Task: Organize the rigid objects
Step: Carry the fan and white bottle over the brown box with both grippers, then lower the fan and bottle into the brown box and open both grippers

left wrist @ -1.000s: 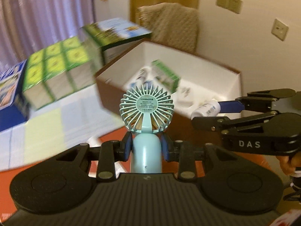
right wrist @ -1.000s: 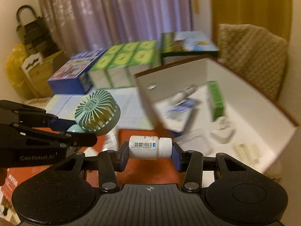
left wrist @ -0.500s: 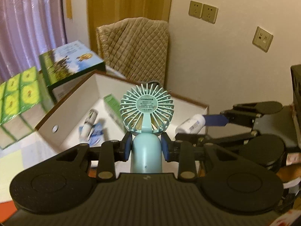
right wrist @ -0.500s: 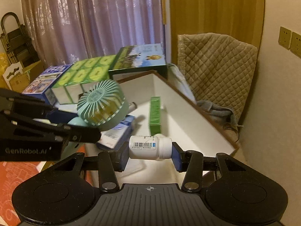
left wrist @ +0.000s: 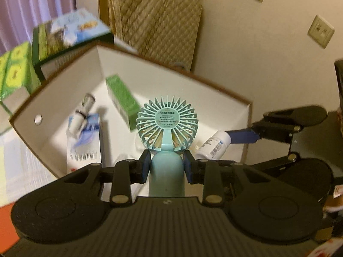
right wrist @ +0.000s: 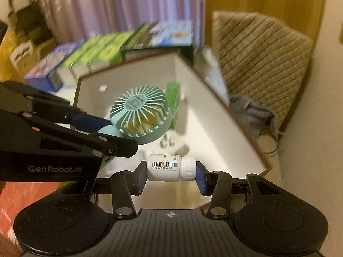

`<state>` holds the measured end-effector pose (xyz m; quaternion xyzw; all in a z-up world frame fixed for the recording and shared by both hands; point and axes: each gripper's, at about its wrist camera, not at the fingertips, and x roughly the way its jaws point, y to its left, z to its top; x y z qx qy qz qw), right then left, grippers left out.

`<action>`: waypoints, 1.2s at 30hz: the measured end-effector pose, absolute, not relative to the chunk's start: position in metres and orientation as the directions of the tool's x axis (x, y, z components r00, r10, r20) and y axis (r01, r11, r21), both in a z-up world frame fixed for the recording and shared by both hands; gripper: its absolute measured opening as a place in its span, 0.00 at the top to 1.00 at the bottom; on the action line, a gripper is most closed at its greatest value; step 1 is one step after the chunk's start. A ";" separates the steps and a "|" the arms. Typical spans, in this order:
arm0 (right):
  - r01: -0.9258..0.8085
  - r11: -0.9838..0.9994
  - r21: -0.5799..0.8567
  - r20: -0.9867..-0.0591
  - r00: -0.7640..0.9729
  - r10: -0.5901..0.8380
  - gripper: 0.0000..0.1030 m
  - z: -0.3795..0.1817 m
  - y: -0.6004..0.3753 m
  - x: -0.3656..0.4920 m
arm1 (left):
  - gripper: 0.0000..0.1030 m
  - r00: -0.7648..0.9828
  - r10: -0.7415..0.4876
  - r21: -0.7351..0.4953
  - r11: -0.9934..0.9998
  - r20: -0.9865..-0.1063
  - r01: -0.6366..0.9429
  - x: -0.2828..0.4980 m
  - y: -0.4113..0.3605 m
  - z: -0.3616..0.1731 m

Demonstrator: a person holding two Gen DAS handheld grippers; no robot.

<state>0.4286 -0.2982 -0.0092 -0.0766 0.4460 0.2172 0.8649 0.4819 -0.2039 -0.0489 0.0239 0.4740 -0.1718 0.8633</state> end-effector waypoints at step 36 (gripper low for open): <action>-0.662 0.750 0.001 -0.916 0.300 0.266 0.37 -0.049 -0.281 0.446 | 0.66 0.363 -0.220 -0.091 0.936 -0.905 0.341 0.489 -0.206 -0.078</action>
